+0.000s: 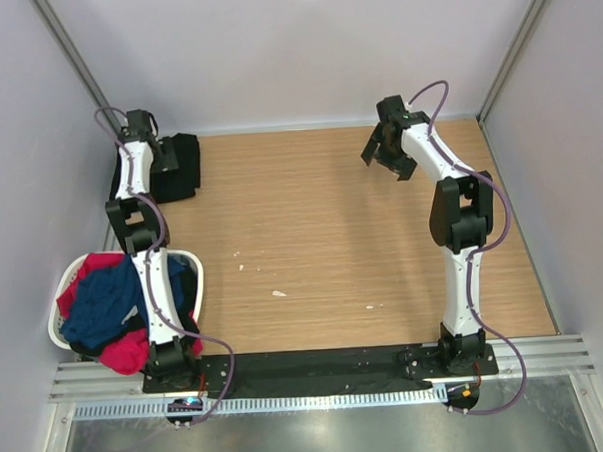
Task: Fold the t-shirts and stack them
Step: Neatly place the folded tshirt to the corner, then reset both grippers
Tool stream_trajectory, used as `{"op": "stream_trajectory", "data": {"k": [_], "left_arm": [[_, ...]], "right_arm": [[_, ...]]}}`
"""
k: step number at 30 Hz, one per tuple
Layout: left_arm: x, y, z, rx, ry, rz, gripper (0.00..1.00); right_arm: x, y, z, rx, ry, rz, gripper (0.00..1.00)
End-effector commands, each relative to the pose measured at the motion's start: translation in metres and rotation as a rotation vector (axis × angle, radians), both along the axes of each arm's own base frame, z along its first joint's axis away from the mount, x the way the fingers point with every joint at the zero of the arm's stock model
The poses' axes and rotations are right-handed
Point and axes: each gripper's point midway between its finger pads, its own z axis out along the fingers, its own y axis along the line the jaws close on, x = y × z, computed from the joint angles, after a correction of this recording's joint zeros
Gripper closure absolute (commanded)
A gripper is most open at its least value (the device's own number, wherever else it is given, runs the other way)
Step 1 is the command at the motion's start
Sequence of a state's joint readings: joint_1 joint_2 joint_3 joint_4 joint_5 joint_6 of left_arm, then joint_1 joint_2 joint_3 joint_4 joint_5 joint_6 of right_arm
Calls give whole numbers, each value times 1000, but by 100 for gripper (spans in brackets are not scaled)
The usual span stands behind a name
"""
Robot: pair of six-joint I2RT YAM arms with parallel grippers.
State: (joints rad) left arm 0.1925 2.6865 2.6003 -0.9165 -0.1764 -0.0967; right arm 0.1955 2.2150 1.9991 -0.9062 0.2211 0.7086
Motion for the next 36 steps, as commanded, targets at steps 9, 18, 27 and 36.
{"op": "stream_trajectory", "data": {"k": [9,18,27,36], "left_arm": [[-7,-36,117,-110,-275,-10,0],[-58,-68,167,-185,-393,38,0],[-158,-103,248,-246,-541,-18,0],[-254,-125,255,-253,-634,-64,0]], "right_arm": [[37,14,100,19,-356,158,0],[21,19,148,21,-449,276,0],[-12,5,194,-28,-529,285,0],[-86,-4,209,42,-705,250,0]]}}
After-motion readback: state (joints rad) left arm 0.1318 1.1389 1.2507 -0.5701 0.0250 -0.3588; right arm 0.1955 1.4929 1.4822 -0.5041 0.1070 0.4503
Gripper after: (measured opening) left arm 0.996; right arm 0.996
